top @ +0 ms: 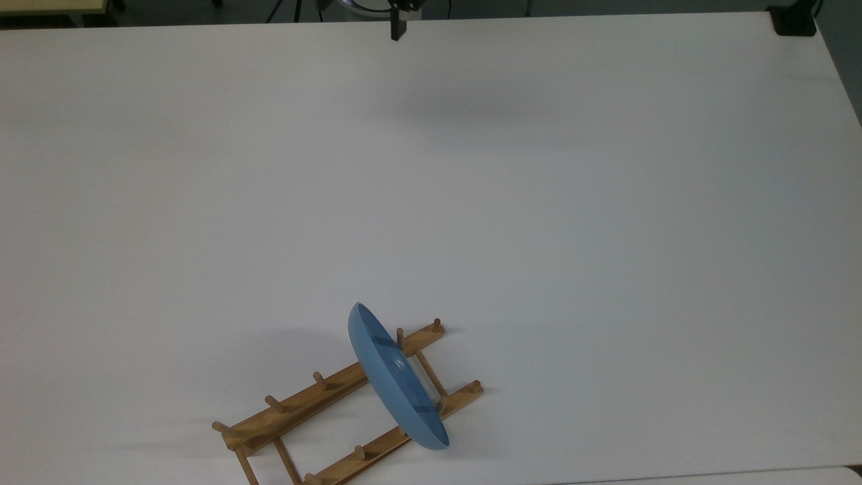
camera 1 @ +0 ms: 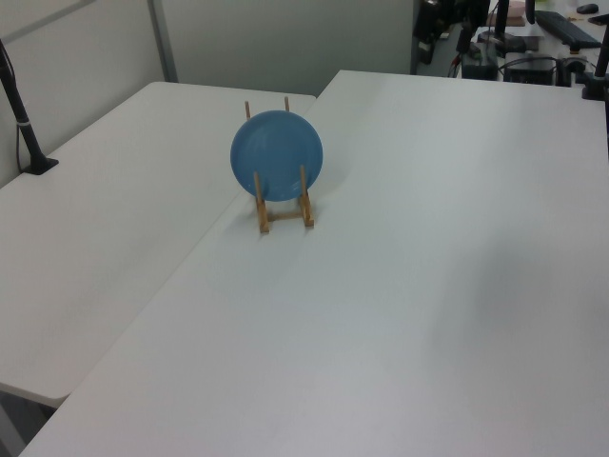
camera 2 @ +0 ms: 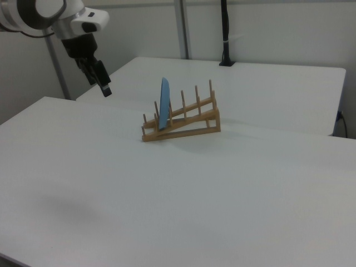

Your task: Place plate in plate rack

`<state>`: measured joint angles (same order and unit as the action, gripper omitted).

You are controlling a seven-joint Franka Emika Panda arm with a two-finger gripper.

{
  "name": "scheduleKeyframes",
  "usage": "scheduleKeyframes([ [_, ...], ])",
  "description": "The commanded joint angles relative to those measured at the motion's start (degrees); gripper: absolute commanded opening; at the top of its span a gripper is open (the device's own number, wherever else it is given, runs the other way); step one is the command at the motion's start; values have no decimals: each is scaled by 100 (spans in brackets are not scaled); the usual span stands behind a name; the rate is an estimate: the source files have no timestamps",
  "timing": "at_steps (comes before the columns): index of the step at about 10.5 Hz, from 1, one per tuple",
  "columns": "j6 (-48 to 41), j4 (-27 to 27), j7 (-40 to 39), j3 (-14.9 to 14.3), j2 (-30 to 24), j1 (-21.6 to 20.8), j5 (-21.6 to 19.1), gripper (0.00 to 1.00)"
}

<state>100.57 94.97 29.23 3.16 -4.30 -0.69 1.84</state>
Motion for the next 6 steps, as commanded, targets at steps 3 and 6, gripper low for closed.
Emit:
scheduleKeyframes([
  [3,-361,197,-1886,272,-229,403,-140,100],
  [6,-336,153,-1904,272,-211,403,-131,100],
])
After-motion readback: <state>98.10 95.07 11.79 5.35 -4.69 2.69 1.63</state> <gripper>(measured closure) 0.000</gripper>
